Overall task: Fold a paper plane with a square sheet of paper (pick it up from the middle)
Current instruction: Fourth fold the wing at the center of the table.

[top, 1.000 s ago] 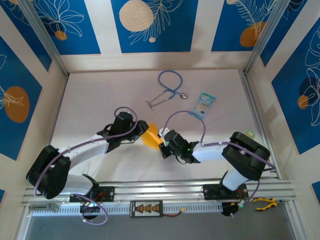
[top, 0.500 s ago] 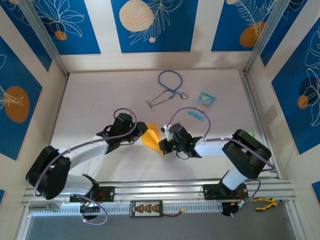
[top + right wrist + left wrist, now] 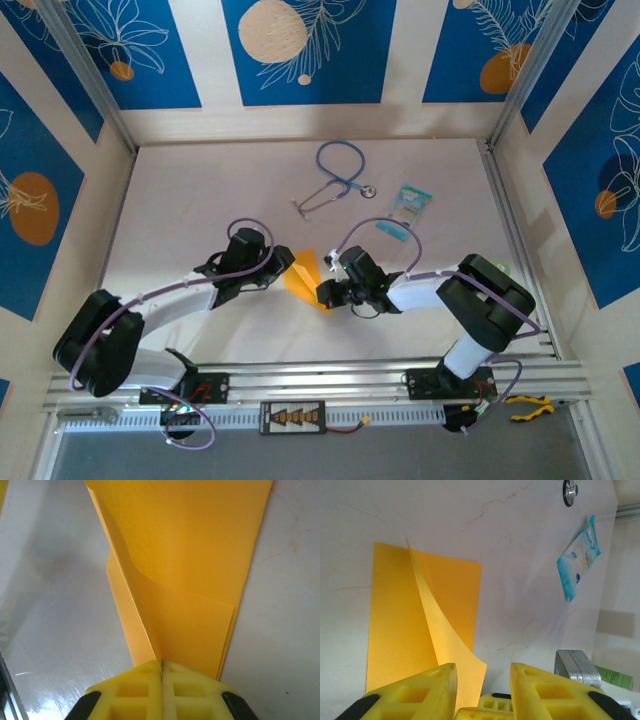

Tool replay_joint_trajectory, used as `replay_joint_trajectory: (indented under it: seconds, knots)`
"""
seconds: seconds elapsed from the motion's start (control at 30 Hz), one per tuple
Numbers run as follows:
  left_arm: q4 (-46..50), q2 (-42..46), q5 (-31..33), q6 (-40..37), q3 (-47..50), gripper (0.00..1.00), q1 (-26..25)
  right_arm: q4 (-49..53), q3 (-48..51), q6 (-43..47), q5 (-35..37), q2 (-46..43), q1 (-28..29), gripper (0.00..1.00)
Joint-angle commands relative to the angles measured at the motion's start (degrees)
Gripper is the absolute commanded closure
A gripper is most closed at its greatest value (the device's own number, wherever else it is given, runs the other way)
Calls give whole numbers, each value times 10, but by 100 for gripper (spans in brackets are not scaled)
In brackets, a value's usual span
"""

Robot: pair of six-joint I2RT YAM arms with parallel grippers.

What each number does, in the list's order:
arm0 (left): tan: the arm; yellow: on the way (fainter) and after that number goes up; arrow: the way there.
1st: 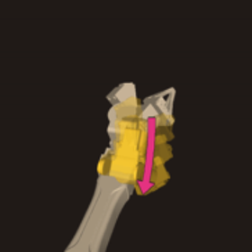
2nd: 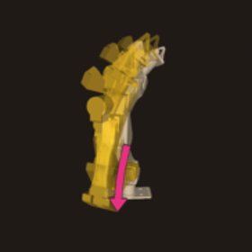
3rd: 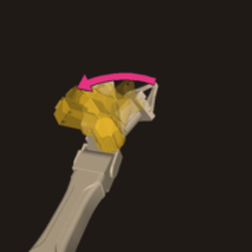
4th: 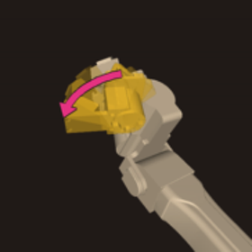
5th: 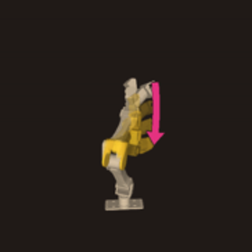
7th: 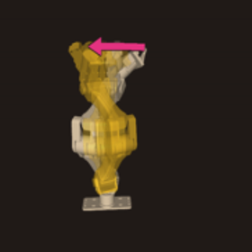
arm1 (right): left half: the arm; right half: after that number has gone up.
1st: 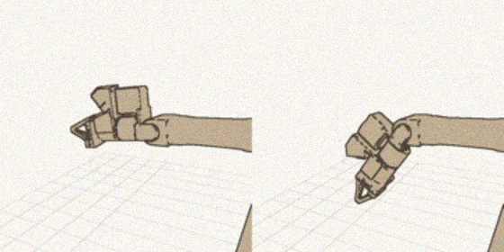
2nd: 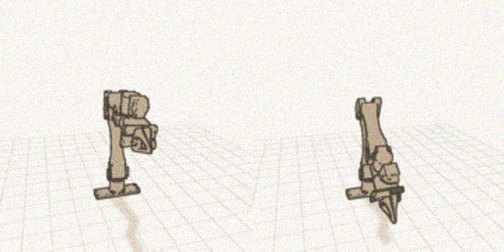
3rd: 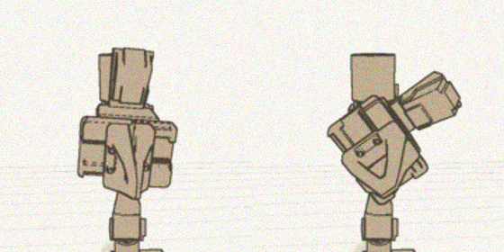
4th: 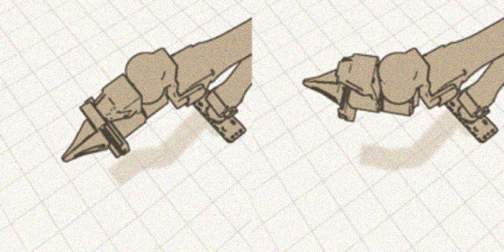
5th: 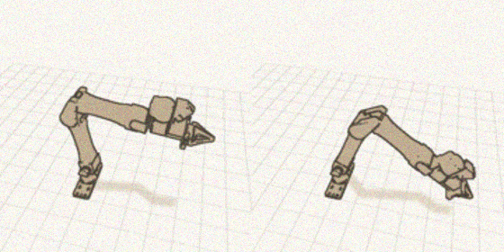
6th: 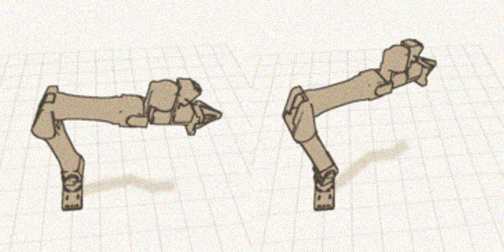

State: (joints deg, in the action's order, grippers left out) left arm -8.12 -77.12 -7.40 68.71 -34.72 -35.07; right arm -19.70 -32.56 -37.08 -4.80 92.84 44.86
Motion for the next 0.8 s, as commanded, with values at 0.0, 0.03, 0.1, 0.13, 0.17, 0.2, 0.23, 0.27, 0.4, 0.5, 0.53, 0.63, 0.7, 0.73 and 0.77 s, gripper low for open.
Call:
replay_joint_trajectory:
  seconds: [0.0,0.03,0.1,0.13,0.17,0.2,0.23,0.27,0.4,0.5,0.53,0.63,0.7,0.73,0.77]
  knots:
    - [-20,-7,-9,3,11,69,8,-27,14,-40,-13,5,-3,98]
    - [-22,-8,-10,3,13,70,7,-34,18,-43,-13,4,-3,98]
    - [-25,-13,-11,3,15,74,8,-42,26,-50,-9,1,-3,98]
    - [-27,-16,-11,2,16,77,7,-47,30,-50,-6,-1,-4,98]
    - [-28,-21,-13,1,17,80,8,-50,34,-50,-2,-4,-3,98]
    - [-28,-25,-15,-1,17,83,8,-51,37,-49,3,-7,-3,98]
    - [-29,-33,-18,-4,18,86,7,-49,38,-49,8,-10,-3,98]
    - [-29,-41,-24,-7,17,90,8,-49,40,-48,11,-13,-3,98]
    - [-30,-76,-46,-20,10,100,7,-50,45,-50,21,-18,-3,98]
    - [-31,-96,-56,-25,4,100,5,-60,52,-65,38,-17,-3,98]
    - [-31,-101,-57,-25,2,100,6,-68,57,-65,39,-17,-3,98]
    - [-41,-120,-64,-24,-1,100,6,-70,57,-65,38,-17,-2,98]
    - [-41,-134,-68,-26,-8,100,6,-66,54,-64,37,-16,-2,98]
    - [-42,-143,-70,-27,-11,100,6,-66,54,-63,37,-15,-2,98]
    - [-47,-153,-74,-26,-14,100,5,-66,54,-63,37,-16,-1,98]
